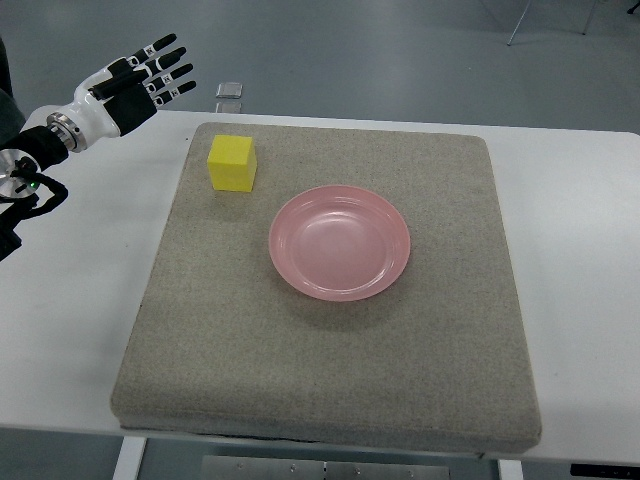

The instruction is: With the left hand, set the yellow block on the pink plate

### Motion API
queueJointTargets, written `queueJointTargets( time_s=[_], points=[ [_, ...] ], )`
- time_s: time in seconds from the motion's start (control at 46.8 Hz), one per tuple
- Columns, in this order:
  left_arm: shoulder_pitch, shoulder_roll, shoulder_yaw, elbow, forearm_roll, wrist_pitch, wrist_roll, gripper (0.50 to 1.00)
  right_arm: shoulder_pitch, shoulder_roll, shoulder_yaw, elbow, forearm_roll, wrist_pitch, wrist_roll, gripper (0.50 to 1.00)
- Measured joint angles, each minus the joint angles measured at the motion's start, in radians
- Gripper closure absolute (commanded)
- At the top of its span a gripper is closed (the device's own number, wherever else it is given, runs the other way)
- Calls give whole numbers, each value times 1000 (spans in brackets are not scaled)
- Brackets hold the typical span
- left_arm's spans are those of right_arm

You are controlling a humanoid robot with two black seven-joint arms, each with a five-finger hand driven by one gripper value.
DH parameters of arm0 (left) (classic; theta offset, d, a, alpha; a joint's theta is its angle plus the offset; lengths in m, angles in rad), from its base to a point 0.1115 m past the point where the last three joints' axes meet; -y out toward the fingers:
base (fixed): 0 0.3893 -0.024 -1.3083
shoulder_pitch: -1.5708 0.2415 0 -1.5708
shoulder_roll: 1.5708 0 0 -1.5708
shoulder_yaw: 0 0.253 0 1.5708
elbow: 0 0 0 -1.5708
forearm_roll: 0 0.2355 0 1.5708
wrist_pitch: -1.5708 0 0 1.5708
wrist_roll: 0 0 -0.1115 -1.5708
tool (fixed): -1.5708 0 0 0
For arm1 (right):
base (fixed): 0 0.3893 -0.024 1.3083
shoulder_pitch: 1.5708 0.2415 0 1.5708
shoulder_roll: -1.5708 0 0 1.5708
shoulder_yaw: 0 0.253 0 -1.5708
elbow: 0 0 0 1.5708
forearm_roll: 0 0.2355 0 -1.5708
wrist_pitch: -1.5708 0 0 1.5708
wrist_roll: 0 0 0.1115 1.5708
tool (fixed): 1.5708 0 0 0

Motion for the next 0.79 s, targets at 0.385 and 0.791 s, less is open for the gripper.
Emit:
queueJointTargets(
  time_s=[0.385,0.791],
  points=[
    [-5,10,3,2,0,9,0,504,0,0,0,0,0,0,0,576],
    [-18,15,13,2,40,-12,-22,504,0,0,0,0,0,0,0,576]
  ],
)
